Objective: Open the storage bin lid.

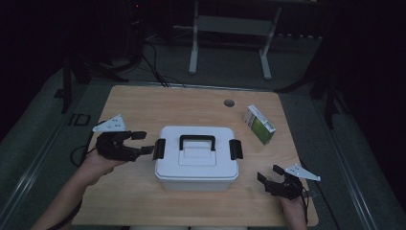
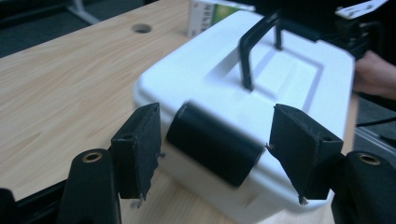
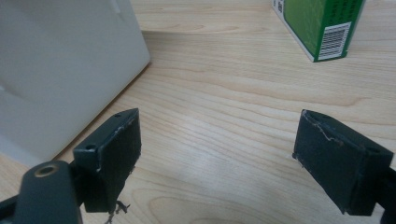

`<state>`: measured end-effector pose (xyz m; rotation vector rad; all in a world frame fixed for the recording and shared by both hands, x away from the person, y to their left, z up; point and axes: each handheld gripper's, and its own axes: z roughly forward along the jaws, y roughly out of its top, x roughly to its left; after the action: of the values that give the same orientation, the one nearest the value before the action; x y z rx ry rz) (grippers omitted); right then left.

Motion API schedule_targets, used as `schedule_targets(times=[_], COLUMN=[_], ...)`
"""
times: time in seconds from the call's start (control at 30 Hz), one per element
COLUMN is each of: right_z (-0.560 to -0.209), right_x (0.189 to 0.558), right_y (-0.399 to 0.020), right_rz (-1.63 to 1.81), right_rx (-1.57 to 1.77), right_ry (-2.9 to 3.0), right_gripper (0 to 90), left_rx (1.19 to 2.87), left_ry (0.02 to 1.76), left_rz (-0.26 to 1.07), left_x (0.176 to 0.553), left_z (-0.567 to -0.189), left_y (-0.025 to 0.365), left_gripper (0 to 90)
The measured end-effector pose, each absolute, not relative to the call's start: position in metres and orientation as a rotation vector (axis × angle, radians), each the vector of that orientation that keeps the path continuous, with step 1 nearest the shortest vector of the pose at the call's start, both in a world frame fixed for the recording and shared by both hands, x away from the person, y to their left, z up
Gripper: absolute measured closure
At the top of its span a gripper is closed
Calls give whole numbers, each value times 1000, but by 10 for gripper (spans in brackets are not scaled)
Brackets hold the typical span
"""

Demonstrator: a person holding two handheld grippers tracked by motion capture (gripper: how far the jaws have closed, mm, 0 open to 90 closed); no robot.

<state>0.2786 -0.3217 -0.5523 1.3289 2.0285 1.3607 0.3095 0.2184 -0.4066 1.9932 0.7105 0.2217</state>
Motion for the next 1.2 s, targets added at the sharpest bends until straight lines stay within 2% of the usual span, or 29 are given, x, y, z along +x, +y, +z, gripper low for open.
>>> schedule_targets(times=[0.63, 0.87, 0.9, 1.2], right_z=[-552, -552, -552, -553], right_x=[277, 276, 276, 276], right_y=[-315, -315, -316, -318], right_rz=[1386, 1396, 1397, 1405], right_rx=[1281, 1281, 1280, 1285], right_ry=[2073, 2080, 2079, 2077], right_gripper=[146, 147, 146, 147], left_rx=[2091, 2168, 2174, 2248], left_ry=[540, 499, 477, 391], left_rz=[128, 98, 76, 48], left_x=[350, 359, 362, 369], left_z=[-395, -395, -395, -391], left_y=[152, 129, 123, 100], left_gripper=[350, 407, 444, 585])
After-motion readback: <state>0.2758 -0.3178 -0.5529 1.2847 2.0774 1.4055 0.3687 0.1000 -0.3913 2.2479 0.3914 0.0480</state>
